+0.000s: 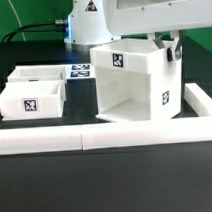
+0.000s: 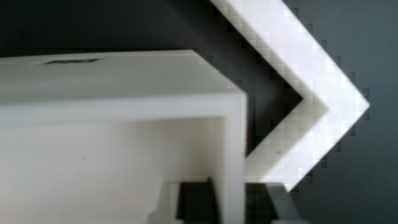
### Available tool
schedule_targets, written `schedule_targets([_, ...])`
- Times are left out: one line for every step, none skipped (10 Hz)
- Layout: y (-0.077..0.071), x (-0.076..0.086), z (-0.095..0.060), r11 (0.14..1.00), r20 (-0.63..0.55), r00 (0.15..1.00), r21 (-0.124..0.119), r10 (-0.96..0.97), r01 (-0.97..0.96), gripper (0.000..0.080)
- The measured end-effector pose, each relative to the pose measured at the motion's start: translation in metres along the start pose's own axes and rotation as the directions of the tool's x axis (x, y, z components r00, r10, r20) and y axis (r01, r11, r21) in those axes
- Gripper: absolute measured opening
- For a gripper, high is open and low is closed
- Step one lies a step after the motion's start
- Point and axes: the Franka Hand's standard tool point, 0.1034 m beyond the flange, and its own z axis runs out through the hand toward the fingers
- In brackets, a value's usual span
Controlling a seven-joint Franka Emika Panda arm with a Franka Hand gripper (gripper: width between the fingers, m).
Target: Assemble drawer
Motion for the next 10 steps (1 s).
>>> schedule_targets([-0.001,0.001,0.001,0.999,-0.005,0.999,0.007,0.038,-0.038,0.0044])
schedule_targets([-0.003,0.001,-0.001,0.996,-0.005,0.996,0.010,0.088,-0.088,0.0044])
schedule_targets([-0.003,0.000,-0.001,0.994,-0.005,0.994,0.011,0.109,-0.109,0.0044])
schedule_targets([-0.004,-0.001,-0.001,0.984,-0.002,0.984,0.015,0.177,-0.177,0.0044])
schedule_targets([-0.005,-0.002,0.000,0.971,0.005,0.971,0.018,0.239,-0.239,0.0044])
schedule_targets([-0.006,-0.003,0.000,0.959,0.008,0.960,0.019,0.281,-0.281,0.0044])
schedule_targets([-0.007,-0.007,0.002,0.921,0.019,0.921,0.018,0.389,-0.390,0.0044])
schedule_targets([-0.008,-0.010,0.005,0.870,0.029,0.870,0.012,0.492,-0.492,0.0044])
schedule_targets([-0.011,-0.009,0.006,0.823,0.040,0.823,0.013,0.567,-0.568,0.0044])
schedule_targets([-0.015,-0.009,0.007,0.780,0.049,0.780,0.016,0.624,-0.625,0.0044])
